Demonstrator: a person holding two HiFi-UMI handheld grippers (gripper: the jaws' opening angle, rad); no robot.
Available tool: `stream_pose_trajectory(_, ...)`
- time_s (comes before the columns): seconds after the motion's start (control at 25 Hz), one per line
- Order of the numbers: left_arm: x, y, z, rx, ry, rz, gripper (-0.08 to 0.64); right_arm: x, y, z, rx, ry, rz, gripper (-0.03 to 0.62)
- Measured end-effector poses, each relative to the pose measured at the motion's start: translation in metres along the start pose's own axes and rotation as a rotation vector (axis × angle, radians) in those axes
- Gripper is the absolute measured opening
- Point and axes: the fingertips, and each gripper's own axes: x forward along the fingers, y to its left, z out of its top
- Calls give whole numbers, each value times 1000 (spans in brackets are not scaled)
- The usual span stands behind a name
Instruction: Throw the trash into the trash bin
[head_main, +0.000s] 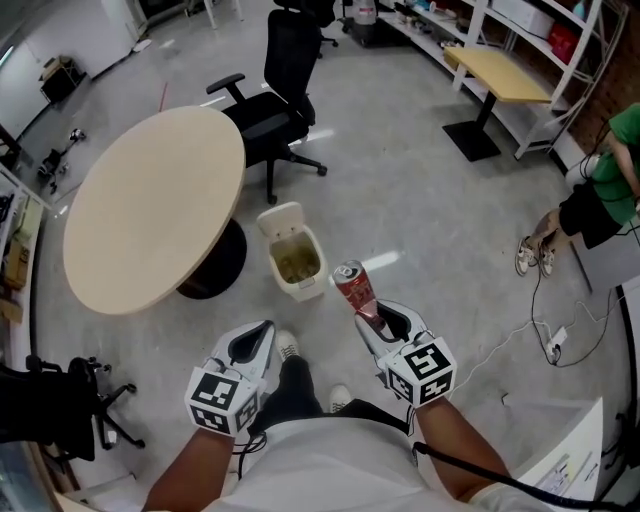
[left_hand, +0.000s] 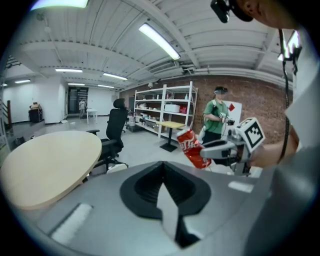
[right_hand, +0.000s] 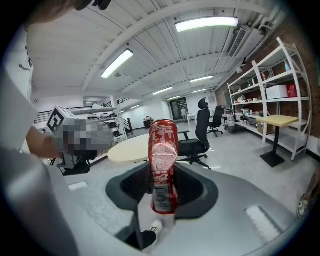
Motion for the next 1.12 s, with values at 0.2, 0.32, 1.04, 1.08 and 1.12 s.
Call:
stream_pose_trajectory(0.2,21,24,0,-23,12,-24,8,30,3,-1,43,13,33,141)
stream_pose_trajectory(0.32,34,37,-1,-26,26,-38,8,49,1,-4,79,27,62,141)
stream_pose_trajectory(1.04,116,162,-45,-18,161,-117,8,223,-12,-52,102,266,34,140)
stream_pose_trajectory(1.08,121,172,-42,-19,154,-109,8,230,-14,-51,94,269,27,140)
stream_pose_trajectory(1.12,127,180,-44,-31,156,-103,8,238,-15,-53,88,279,22,140)
